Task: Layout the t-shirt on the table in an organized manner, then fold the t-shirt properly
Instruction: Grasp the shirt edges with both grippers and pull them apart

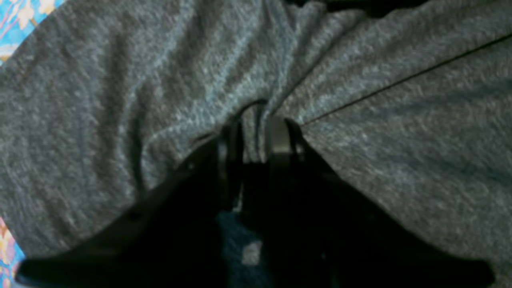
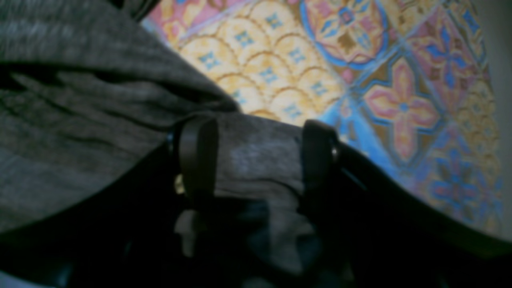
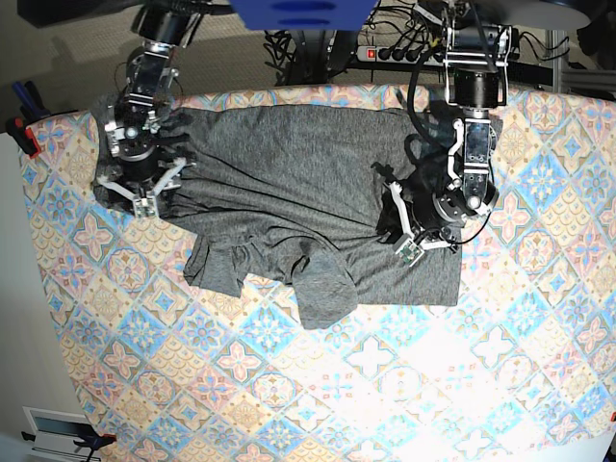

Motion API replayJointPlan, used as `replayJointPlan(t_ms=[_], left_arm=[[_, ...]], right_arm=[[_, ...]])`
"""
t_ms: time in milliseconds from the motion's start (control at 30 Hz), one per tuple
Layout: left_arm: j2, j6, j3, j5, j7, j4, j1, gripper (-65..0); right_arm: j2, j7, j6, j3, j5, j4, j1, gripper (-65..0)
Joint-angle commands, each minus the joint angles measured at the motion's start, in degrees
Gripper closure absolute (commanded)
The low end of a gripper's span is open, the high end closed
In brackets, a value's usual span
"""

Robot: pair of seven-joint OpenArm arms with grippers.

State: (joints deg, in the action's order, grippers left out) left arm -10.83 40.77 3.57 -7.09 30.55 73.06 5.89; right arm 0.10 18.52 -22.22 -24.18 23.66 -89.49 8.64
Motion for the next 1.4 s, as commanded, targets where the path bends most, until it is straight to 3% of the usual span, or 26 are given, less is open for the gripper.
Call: replayJointPlan(t_ms=[0,267,500,567,667,733,833,967,1233,1367], left_arm=[[-1.17,-0.77,0.25,-4.47,5.37,-0.4,-0.31,-11.4],[-2.31,-0.77,0.34,-8.34,5.37,-0.49,-0.31,-11.4],[-2.22,-0.77,7.55,-11.24,5.1,-0.49,-1.54,-11.4],[-2.14,-0.77,8.69,-11.24,5.28,-0.49,-1.8,-11.4],[-2.14,-0.77,9.75,-11.24,5.1,-0.05,-3.21,-11.4],[-2.05,-0.77,9.83,-11.24,5.28,0.22,-3.47,-11.4],[-1.52,-0.77,9.92,-11.24,5.37,0.31,-4.88,-11.4],[-1.17,-0.77,9.92,-11.33,4.93,3.29,-8.22,-11.4],[1.47,-0.77,9.57,-11.5,4.93,4.0,-8.75,-11.4],[1.56,-0.77,9.31,-11.68,4.93,3.91,-8.75,-11.4]], right_arm=[[0.91,-1.07,0.81,-0.39,-0.06,-1.01,-0.69,-32.1],[0.91,-1.07,0.81,-0.39,-0.06,1.63,-0.69,-32.1],[1.18,-1.07,0.81,-0.3,0.03,10.59,-0.78,-32.0],[2.67,-1.16,0.72,-0.21,0.12,11.82,-1.83,-31.6],[4.96,-1.16,-2.0,2.78,0.12,13.93,-4.38,-25.1],[5.22,-1.16,-5.17,4.62,0.03,15.08,-6.14,-18.0],[5.31,-1.07,-6.66,5.06,0.12,16.57,-8.95,-8.9],[5.48,-1.07,-6.66,5.06,0.12,19.73,-12.12,0.0],[5.4,-0.72,-6.22,5.06,0.21,22.02,-20.2,-0.7],[5.22,1.48,0.02,4.98,0.3,20.88,-21.0,-2.5]])
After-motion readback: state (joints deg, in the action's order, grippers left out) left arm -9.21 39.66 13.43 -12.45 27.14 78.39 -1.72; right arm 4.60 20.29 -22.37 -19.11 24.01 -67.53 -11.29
